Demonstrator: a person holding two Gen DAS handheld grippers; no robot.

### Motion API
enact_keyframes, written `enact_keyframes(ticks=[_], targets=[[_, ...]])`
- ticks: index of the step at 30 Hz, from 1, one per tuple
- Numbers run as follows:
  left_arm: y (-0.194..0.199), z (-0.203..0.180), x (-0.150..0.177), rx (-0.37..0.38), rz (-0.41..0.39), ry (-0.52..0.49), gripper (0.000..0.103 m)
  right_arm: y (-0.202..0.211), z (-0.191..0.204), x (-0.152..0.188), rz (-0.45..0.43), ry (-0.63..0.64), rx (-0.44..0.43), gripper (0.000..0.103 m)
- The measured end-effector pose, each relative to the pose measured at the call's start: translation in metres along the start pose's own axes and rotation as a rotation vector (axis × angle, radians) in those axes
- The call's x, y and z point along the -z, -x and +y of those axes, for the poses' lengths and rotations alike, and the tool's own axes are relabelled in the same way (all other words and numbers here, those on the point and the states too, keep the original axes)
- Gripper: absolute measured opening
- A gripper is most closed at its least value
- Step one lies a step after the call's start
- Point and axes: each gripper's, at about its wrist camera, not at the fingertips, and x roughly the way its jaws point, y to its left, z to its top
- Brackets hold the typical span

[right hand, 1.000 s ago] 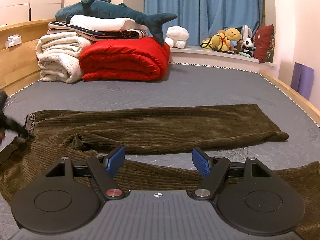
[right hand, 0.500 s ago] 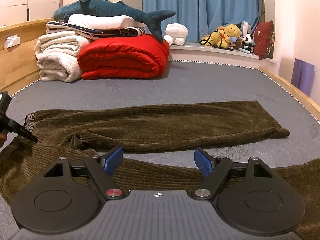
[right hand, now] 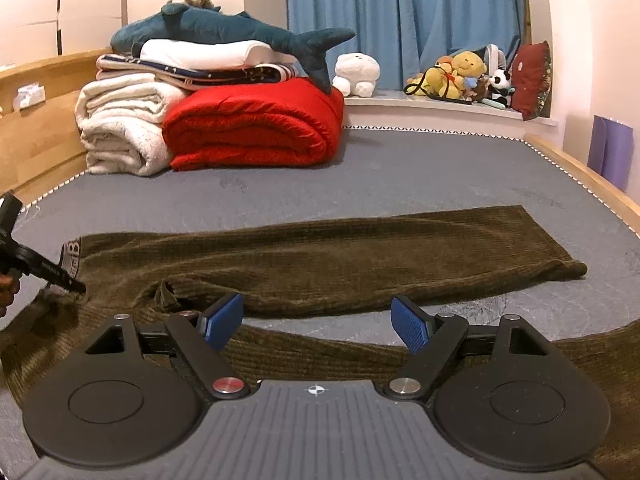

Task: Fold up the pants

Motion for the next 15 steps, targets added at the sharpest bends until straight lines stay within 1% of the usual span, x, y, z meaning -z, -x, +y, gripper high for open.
enact_keyframes(ticks=[2, 4, 6, 7, 10, 11, 12, 13, 14, 15], targets=[[0.008, 0.001, -0.009, 0.017, -0.047, 0.068, 0.033, 0.001, -0.002, -0.003, -0.004, -0.012, -0.002, 0.083], [0.012, 0.003, -0.023, 0.001, -0.094, 0.131, 0.034, 0.002, -0.004, -0.006, -0.004, -0.033, -0.008, 0.083], [0.008, -0.005, -0.039, -0.006, -0.116, 0.163, 0.034, 0.003, -0.005, -0.01, -0.011, -0.055, -0.021, 0.083], [0.001, -0.012, -0.054, -0.02, -0.124, 0.163, 0.034, 0.005, -0.006, -0.012, -0.016, -0.06, -0.026, 0.083], [-0.008, -0.027, -0.087, -0.07, -0.133, 0.113, 0.034, 0.008, -0.007, -0.015, -0.026, -0.062, -0.036, 0.083], [-0.018, -0.03, -0.098, -0.088, -0.13, 0.084, 0.037, 0.009, -0.008, -0.016, -0.029, -0.066, -0.039, 0.083], [-0.028, -0.031, -0.107, -0.106, -0.129, 0.052, 0.04, 0.01, -0.008, -0.016, -0.031, -0.07, -0.041, 0.083], [-0.042, -0.029, -0.113, -0.124, -0.13, 0.012, 0.048, 0.011, -0.009, -0.018, -0.033, -0.079, -0.045, 0.083], [-0.058, -0.028, -0.119, -0.135, -0.127, -0.037, 0.054, 0.012, -0.01, -0.019, -0.035, -0.086, -0.049, 0.083], [-0.07, -0.029, -0.126, -0.143, -0.12, -0.1, 0.056, 0.014, -0.011, -0.019, -0.036, -0.09, -0.053, 0.083]])
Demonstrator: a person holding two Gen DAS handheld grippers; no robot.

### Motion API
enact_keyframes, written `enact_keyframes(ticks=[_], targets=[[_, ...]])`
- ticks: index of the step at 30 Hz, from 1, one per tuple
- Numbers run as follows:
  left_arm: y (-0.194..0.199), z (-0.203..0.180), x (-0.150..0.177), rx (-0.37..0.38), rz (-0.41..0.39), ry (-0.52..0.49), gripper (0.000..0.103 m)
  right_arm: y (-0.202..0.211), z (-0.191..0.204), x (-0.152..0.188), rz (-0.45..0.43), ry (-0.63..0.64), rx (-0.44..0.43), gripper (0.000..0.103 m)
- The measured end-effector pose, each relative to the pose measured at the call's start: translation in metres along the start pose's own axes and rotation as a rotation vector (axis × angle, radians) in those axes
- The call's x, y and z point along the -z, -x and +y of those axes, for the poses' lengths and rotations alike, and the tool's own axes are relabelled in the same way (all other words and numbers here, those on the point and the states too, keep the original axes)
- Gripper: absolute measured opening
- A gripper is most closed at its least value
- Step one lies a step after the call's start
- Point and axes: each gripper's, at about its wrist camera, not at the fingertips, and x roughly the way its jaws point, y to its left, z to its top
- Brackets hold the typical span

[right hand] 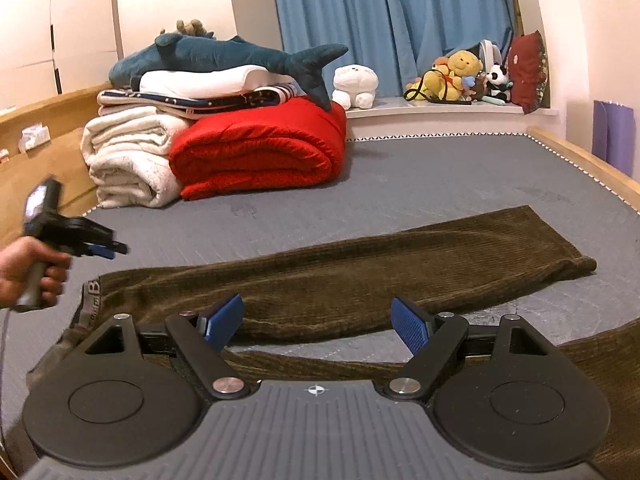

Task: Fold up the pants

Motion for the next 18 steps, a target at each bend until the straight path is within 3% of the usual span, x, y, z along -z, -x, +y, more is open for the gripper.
enact_keyframes(ticks=[3, 6, 11, 13, 15, 17, 18], targets=[[-0.039, 0.003, -0.004, 0.034, 0.042, -0.094, 0.066, 0.003, -0.002, -0.003, -0.004, -0.008, -0.006, 0.083], [-0.069, 0.005, -0.004, 0.055, 0.084, -0.118, 0.077, 0.004, -0.009, -0.004, -0.002, -0.017, -0.006, 0.083], [-0.103, -0.004, -0.001, 0.165, 0.169, -0.168, 0.079, -0.001, -0.024, -0.007, 0.019, -0.046, 0.016, 0.084], [-0.112, -0.011, 0.004, 0.175, 0.208, -0.213, 0.077, -0.005, -0.03, -0.008, 0.034, -0.072, 0.024, 0.084], [-0.113, -0.018, 0.008, 0.165, 0.216, -0.286, 0.053, -0.007, -0.037, -0.008, 0.05, -0.098, 0.029, 0.084], [-0.103, -0.028, 0.012, 0.167, 0.199, -0.378, 0.022, -0.009, -0.041, -0.008, 0.066, -0.119, 0.035, 0.084], [-0.094, -0.031, 0.014, 0.166, 0.189, -0.428, 0.016, -0.01, -0.043, -0.008, 0.077, -0.129, 0.041, 0.084]])
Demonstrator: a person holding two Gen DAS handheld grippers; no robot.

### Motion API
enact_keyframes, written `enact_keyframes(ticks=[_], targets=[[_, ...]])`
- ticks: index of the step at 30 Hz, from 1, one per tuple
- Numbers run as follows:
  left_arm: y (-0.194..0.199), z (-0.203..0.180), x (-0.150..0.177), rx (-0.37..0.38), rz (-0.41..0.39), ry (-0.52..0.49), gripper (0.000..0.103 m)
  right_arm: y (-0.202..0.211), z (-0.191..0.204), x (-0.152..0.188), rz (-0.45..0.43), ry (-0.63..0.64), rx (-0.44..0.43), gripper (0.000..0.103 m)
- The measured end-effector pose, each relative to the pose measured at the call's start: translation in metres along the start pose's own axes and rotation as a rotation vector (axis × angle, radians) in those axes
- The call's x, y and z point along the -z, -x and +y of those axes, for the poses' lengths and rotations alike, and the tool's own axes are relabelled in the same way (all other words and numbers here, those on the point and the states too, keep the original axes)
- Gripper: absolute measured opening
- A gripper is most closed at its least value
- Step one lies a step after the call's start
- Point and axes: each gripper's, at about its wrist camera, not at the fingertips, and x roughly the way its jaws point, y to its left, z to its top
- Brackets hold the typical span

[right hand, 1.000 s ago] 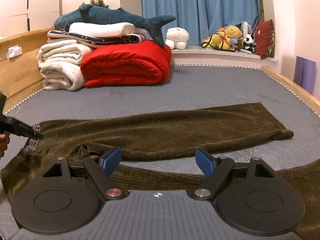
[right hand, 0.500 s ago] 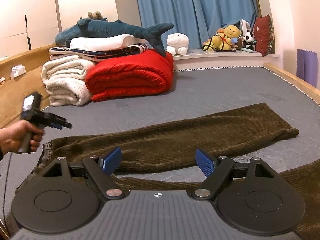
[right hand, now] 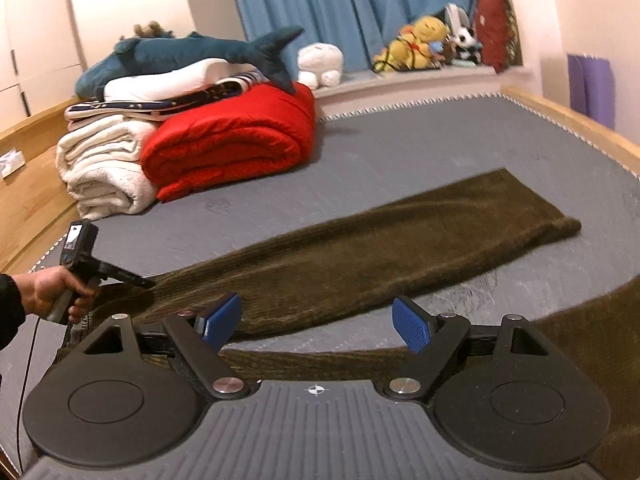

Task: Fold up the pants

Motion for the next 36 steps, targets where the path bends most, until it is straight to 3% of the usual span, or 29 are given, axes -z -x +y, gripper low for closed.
enact_keyframes(ticks=[1, 8, 14, 18, 22, 24, 26, 27, 29, 32, 36], targets=[[0.009, -0.004, 0.002, 0.004, -0.009, -0.027, 0.011, 0.0, -0.001, 0.0, 0.006, -0.008, 0.005, 0.084], [0.117, -0.052, 0.031, -0.02, -0.162, -0.136, 0.01, 0.005, -0.006, -0.003, -0.011, -0.056, 0.031, 0.084], [0.206, -0.143, 0.109, -0.112, -0.253, -0.151, 0.009, 0.013, -0.007, 0.003, -0.027, -0.119, 0.039, 0.084], [0.212, -0.211, 0.185, -0.161, -0.257, -0.179, 0.01, 0.019, -0.007, 0.008, -0.032, -0.146, 0.04, 0.084], [0.192, -0.245, 0.236, -0.163, -0.178, -0.204, 0.012, 0.023, -0.008, 0.015, -0.024, -0.159, 0.045, 0.084], [0.208, -0.242, 0.238, -0.158, -0.225, -0.13, 0.017, 0.024, -0.007, 0.017, -0.022, -0.157, 0.054, 0.084], [0.227, -0.226, 0.238, -0.091, -0.272, -0.013, 0.039, 0.025, -0.009, 0.02, -0.018, -0.16, 0.062, 0.084], [0.232, -0.215, 0.238, -0.05, -0.268, 0.065, 0.04, 0.026, -0.01, 0.021, -0.017, -0.162, 0.064, 0.084], [0.229, -0.191, 0.237, 0.035, -0.202, 0.221, 0.04, 0.029, -0.014, 0.023, -0.015, -0.168, 0.07, 0.084], [0.213, -0.161, 0.244, 0.087, -0.043, 0.426, 0.04, 0.031, -0.019, 0.025, -0.018, -0.173, 0.085, 0.084], [0.195, -0.124, 0.247, 0.138, 0.016, 0.627, 0.045, 0.03, -0.026, 0.028, -0.013, -0.181, 0.101, 0.084]])
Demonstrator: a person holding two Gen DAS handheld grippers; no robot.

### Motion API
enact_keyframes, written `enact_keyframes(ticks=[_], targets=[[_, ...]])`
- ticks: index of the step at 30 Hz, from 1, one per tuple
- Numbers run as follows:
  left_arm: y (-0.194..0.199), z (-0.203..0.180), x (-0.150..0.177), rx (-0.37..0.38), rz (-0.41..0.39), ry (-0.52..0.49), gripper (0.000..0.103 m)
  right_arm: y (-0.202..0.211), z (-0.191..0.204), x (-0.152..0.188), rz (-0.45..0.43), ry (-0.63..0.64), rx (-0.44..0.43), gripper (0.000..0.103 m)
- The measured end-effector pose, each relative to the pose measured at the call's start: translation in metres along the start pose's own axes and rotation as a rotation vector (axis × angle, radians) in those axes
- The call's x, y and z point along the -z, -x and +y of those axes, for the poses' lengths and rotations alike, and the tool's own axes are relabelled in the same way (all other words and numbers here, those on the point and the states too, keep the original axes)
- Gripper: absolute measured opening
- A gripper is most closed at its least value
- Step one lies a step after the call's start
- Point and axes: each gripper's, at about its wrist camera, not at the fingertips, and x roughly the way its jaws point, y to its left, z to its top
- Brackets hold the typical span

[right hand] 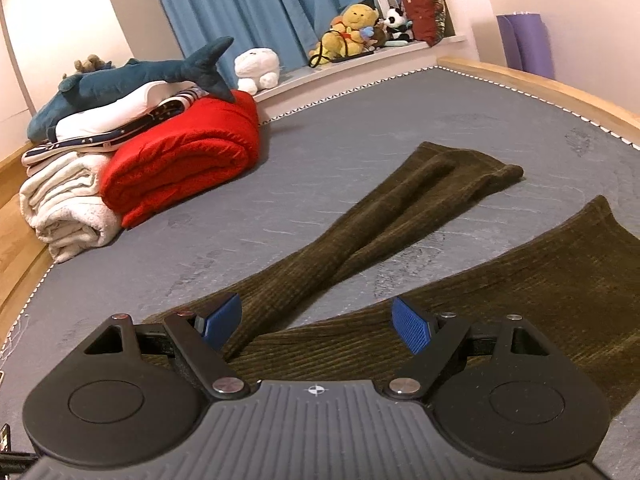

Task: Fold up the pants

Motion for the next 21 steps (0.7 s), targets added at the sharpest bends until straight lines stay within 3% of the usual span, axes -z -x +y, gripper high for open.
enact_keyframes(ticks=[2, 3, 8, 10, 11, 14, 17, 21], targets=[[-0.009, 0.012, -0.01, 0.006, 0.019, 0.085, 0.063, -0.003, -0.001, 0.0, 0.004, -0.001, 0.004, 0.084], [-0.018, 0.019, -0.018, -0.002, 0.036, 0.113, 0.066, -0.004, -0.001, -0.001, 0.006, 0.001, 0.006, 0.084], [-0.037, 0.031, -0.037, -0.019, 0.006, 0.203, 0.065, -0.01, -0.001, 0.001, 0.024, 0.002, 0.012, 0.084], [-0.04, 0.036, -0.043, -0.031, -0.03, 0.245, 0.055, -0.012, -0.002, 0.002, 0.031, 0.003, 0.011, 0.084], [-0.041, 0.038, -0.047, -0.046, -0.04, 0.261, 0.042, -0.013, -0.002, 0.002, 0.031, 0.005, 0.012, 0.084], [-0.04, 0.036, -0.056, -0.099, -0.085, 0.266, 0.017, -0.014, -0.005, 0.001, 0.03, 0.012, 0.02, 0.084], [-0.032, 0.028, -0.061, -0.144, -0.122, 0.238, 0.011, -0.018, -0.008, 0.002, 0.038, 0.006, 0.03, 0.084], [-0.031, 0.023, -0.055, -0.159, -0.131, 0.246, 0.011, -0.025, -0.011, 0.003, 0.051, 0.005, 0.049, 0.084]])
